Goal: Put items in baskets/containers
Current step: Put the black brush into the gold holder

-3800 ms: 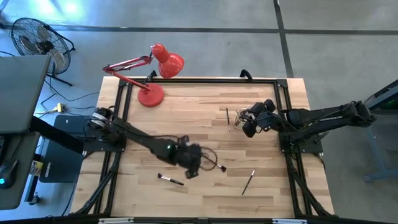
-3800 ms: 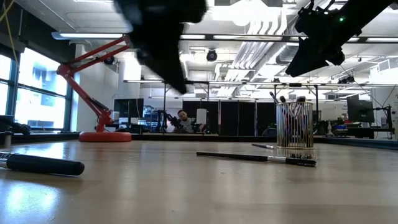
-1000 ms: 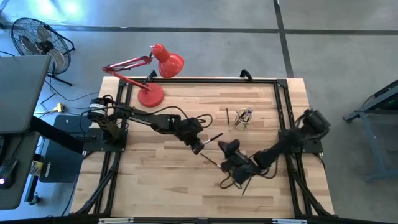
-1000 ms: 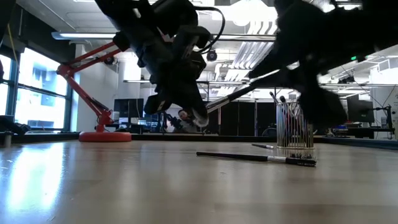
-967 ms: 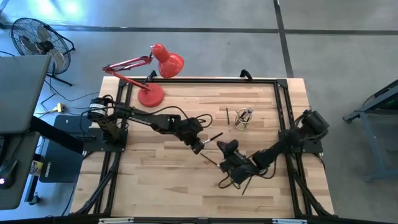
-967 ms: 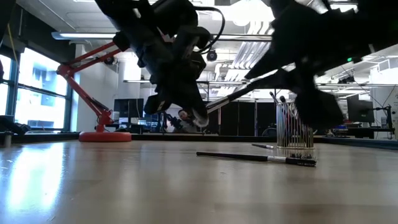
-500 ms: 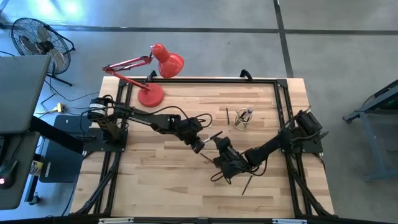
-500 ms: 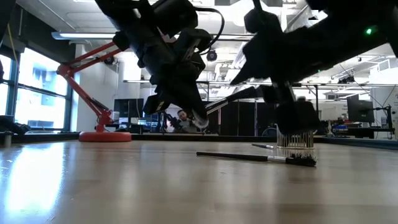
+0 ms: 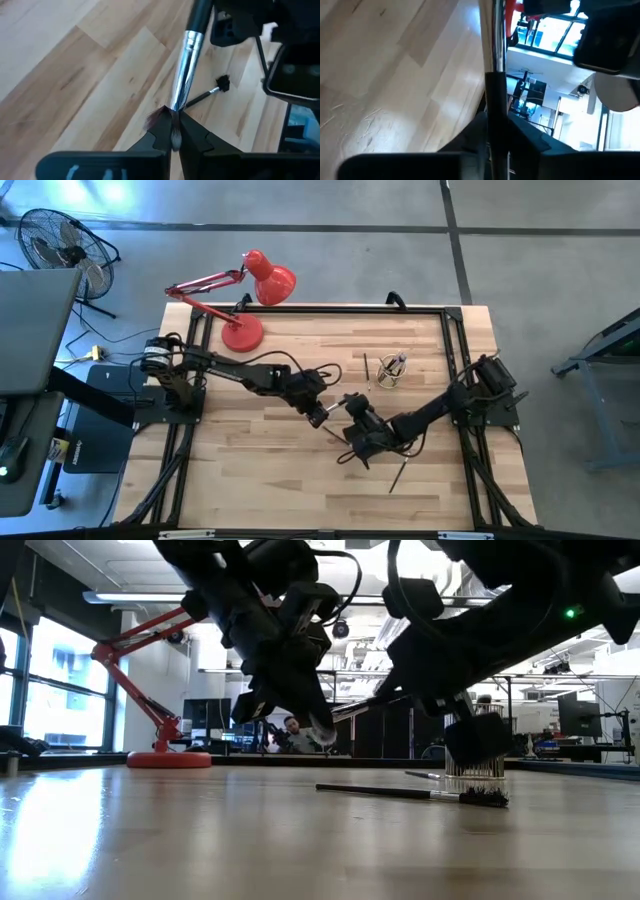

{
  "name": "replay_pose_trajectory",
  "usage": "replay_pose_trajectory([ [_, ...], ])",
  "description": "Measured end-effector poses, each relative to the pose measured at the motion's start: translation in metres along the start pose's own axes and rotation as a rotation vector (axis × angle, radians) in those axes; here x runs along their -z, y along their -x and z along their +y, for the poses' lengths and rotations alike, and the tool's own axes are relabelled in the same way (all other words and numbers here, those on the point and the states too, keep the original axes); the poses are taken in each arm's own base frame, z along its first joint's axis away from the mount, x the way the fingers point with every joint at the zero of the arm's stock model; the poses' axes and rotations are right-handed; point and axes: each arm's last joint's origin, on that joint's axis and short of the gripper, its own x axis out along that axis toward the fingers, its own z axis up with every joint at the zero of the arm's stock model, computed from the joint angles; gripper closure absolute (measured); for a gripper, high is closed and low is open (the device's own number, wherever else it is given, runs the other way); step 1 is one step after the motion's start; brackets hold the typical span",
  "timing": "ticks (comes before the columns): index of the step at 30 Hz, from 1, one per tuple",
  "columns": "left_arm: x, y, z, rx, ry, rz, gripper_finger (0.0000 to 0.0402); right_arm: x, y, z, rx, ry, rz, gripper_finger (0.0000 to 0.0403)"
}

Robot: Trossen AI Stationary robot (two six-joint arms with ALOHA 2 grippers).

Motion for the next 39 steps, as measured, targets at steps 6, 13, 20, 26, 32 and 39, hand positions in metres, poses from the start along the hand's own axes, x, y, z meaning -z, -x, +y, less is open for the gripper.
replay_pose_trajectory([
  [6, 0.000, 0.000, -0.001, 0.009, -0.034, 0.002, 0.0383, 0.000, 0.000, 0.001, -0.004, -0.012, -0.002, 0.0366],
  [13, -0.003, 0.000, -0.004, 0.037, -0.096, -0.027, 0.0381, 0.003, 0.000, 0.003, -0.015, -0.074, 0.012, 0.0366],
  [20, -0.004, 0.000, -0.003, 0.039, -0.102, -0.036, 0.0380, 0.005, 0.002, 0.007, -0.040, -0.130, 0.015, 0.0366],
  [26, -0.004, 0.000, -0.003, 0.038, -0.123, -0.038, 0.0349, 0.005, 0.002, 0.008, -0.059, -0.130, 0.003, 0.0366],
  [32, -0.007, 0.001, -0.002, -0.018, -0.142, -0.107, 0.0283, 0.007, 0.002, 0.010, -0.075, -0.104, 0.007, 0.0363],
  [39, -0.018, 0.018, 0.002, -0.064, -0.151, -0.162, 0.0256, 0.016, 0.008, 0.018, -0.112, -0.226, 0.058, 0.0364],
])
